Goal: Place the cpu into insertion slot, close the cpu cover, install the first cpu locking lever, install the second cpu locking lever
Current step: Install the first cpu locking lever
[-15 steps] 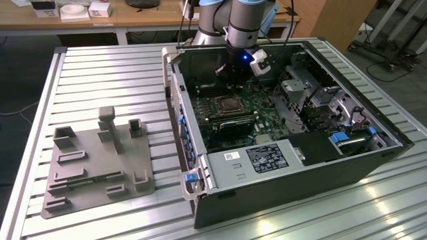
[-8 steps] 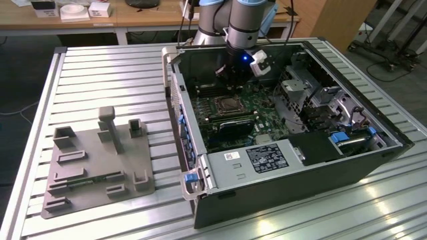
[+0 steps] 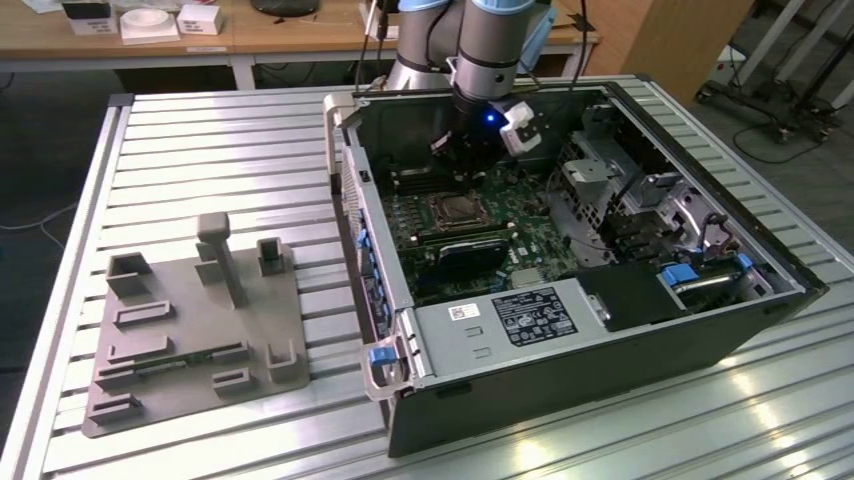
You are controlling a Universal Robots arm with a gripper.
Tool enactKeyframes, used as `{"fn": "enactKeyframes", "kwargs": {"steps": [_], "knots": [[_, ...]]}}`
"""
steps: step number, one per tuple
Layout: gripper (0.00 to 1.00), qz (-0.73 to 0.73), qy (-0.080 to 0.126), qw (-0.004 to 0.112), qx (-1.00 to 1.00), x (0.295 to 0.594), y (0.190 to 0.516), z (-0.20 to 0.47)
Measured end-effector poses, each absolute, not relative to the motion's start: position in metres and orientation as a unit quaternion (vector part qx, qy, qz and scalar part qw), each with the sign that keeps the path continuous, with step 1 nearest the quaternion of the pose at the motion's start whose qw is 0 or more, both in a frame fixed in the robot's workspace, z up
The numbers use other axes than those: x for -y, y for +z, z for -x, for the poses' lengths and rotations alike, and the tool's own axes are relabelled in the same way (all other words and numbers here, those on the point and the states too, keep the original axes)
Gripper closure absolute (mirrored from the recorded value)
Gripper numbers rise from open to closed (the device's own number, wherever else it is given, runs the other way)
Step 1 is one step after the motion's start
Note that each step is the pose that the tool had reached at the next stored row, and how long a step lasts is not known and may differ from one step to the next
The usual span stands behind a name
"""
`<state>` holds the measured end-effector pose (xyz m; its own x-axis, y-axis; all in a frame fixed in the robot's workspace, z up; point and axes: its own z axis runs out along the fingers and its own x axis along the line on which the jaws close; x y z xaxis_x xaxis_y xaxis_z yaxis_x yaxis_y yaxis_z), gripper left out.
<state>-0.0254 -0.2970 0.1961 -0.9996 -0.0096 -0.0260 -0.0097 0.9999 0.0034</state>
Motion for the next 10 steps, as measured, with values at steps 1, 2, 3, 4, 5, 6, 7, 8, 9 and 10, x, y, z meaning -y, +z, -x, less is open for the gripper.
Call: {"fn": "enactKeyframes", "kwargs": {"steps": [1, 2, 3, 4, 5, 6, 7, 8, 9, 10], "knots": [[0.89, 0.005, 0.002, 0.013, -1.000, 0.297, 0.196, 0.025], [0.89, 0.005, 0.003, 0.013, -1.000, 0.297, 0.197, 0.025], [0.89, 0.005, 0.005, 0.013, -1.000, 0.297, 0.197, 0.025], [0.89, 0.005, 0.006, 0.013, -1.000, 0.297, 0.198, 0.025], [0.89, 0.005, 0.006, 0.013, -1.000, 0.297, 0.200, 0.025], [0.89, 0.005, 0.007, 0.013, -1.000, 0.297, 0.202, 0.025], [0.89, 0.005, 0.007, 0.013, -1.000, 0.297, 0.204, 0.025], [0.89, 0.005, 0.008, 0.013, -1.000, 0.297, 0.206, 0.025], [0.89, 0.005, 0.008, 0.013, -1.000, 0.297, 0.207, 0.025], [0.89, 0.005, 0.009, 0.013, -1.000, 0.298, 0.208, 0.025]]}}
